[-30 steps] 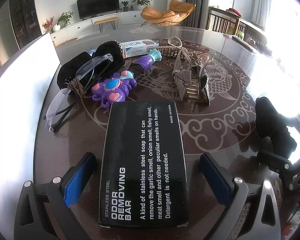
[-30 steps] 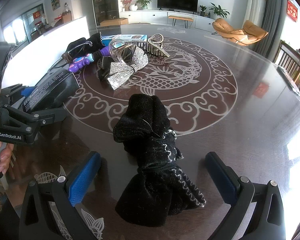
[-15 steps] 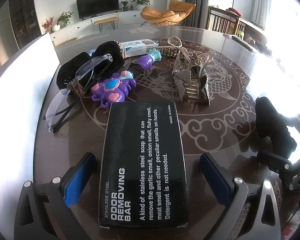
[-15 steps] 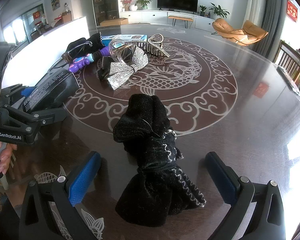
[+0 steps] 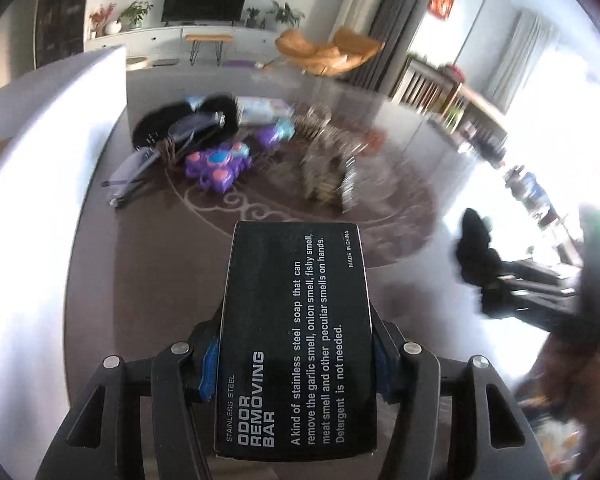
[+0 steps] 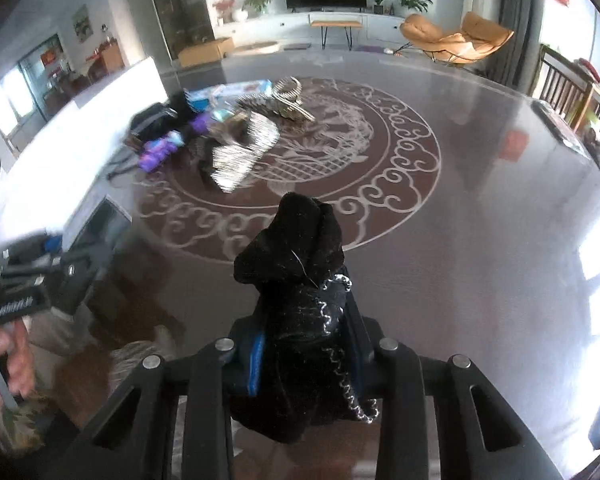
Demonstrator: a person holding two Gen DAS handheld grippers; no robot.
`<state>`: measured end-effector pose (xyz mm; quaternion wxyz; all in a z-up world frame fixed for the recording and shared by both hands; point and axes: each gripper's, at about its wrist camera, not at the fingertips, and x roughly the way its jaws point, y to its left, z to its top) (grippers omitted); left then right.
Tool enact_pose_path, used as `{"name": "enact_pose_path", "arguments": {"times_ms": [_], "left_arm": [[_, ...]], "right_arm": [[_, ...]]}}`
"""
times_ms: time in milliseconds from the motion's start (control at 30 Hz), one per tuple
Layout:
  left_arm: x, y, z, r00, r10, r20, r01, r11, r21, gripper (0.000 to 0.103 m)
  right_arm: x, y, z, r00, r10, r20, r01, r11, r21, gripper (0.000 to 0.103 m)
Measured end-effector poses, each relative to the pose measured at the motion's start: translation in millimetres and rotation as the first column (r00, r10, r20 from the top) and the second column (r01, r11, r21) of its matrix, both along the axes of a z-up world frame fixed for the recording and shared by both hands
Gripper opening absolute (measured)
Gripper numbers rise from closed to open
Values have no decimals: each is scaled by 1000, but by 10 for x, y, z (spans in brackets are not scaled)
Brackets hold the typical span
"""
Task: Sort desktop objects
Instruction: 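Carry the black box and black fabric in both tools to the white box, then open both tools releasing the black box and fabric into the white box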
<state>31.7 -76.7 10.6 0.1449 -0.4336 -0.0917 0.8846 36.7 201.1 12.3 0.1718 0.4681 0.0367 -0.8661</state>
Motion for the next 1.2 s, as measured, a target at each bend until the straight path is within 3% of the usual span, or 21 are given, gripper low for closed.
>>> {"name": "enact_pose_path", "arguments": {"times_ms": [167, 267, 333, 433, 500, 567, 667, 733, 767, 800, 867, 967, 1033, 1100, 1200], "left_arm": [[311, -331, 763, 988, 43, -146, -36, 998, 51, 57], [458, -784, 1103, 971, 117, -207, -118, 993, 6, 57], [513, -1174, 1205, 955, 202, -215, -217, 975, -46, 57], [526, -1738, 1130, 921, 342, -184, -367, 922, -122, 57], [516, -2121, 968, 891, 432, -139, -451, 878, -158, 57], [493, -2405, 770, 870, 486, -80, -492, 851, -184, 57], [446, -2647, 504, 857, 514, 15, -498, 836, -229, 58], [414, -2759, 347, 838, 541, 73, -503, 816, -284, 59], [417, -2767, 335, 832, 548, 87, -509, 816, -275, 60], [439, -2752, 356, 840, 537, 80, -507, 827, -242, 72], [446, -2672, 377, 854, 517, 60, -488, 834, -257, 90], [411, -2552, 348, 880, 471, 57, -417, 825, -382, 92], [405, -2446, 379, 885, 465, 32, -407, 804, -432, 92], [482, -2390, 494, 884, 468, -9, -426, 797, -429, 92], [640, -2203, 701, 894, 442, -81, -442, 832, -335, 92]], "right_arm": [[30, -690, 514, 990, 120, -79, -124, 991, -57, 33], [53, -1337, 866, 965, 228, -130, -242, 964, -112, 33], [94, -1805, 1047, 941, 301, -155, -324, 933, -154, 33], [205, -2539, 1214, 892, 419, -171, -448, 871, -204, 33], [285, -2926, 1209, 863, 478, -163, -504, 835, -219, 33], [388, -3263, 1121, 838, 527, -142, -546, 812, -209, 33], [470, -3641, 861, 815, 575, -69, -577, 793, -194, 34], [498, -3832, 657, 802, 597, -8, -592, 793, -144, 40], [526, -3897, 590, 799, 602, 0, -597, 793, -121, 53], [555, -3920, 562, 798, 602, -7, -599, 793, -111, 71], [612, -3912, 549, 800, 598, -48, -599, 794, -98, 85], [633, -3952, 485, 798, 600, -59, -601, 799, 5, 87], [695, -3972, 472, 775, 626, -83, -623, 780, 57, 87], [740, -3891, 501, 774, 625, -104, -619, 781, 82, 87], [805, -3595, 689, 788, 588, -181, -598, 801, -1, 87]]}}
